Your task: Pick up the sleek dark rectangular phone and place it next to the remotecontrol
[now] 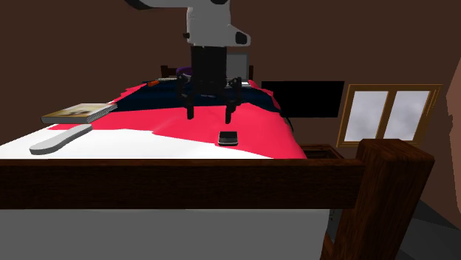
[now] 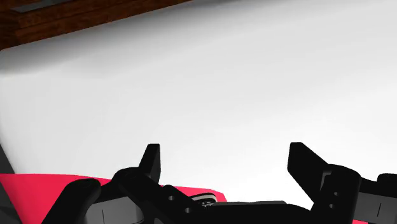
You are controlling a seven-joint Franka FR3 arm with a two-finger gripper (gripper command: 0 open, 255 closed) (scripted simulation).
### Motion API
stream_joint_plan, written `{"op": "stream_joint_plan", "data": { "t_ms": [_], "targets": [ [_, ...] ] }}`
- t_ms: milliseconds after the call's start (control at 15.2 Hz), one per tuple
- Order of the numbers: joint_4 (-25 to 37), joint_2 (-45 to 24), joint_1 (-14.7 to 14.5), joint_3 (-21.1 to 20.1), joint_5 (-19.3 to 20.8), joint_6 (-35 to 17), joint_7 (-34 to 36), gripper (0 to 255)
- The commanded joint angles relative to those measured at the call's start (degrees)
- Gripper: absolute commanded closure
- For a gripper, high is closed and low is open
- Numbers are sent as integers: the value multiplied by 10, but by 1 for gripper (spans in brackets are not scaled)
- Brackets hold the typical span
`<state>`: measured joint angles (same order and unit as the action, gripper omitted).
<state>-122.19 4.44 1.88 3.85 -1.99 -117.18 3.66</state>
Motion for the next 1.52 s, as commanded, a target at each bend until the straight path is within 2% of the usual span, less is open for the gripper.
{"op": "stream_joint_plan", "data": {
  "t_ms": [0, 594, 1056, 1452],
  "targets": [
    [31, -44, 2, 2, 0, -16, -5, 0],
    [209, -239, 13, 8, -6, -42, -24, 0],
    [188, -264, 13, 6, -9, -87, -26, 0],
    [187, -266, 13, 6, -9, -90, -26, 0]
  ]
}}
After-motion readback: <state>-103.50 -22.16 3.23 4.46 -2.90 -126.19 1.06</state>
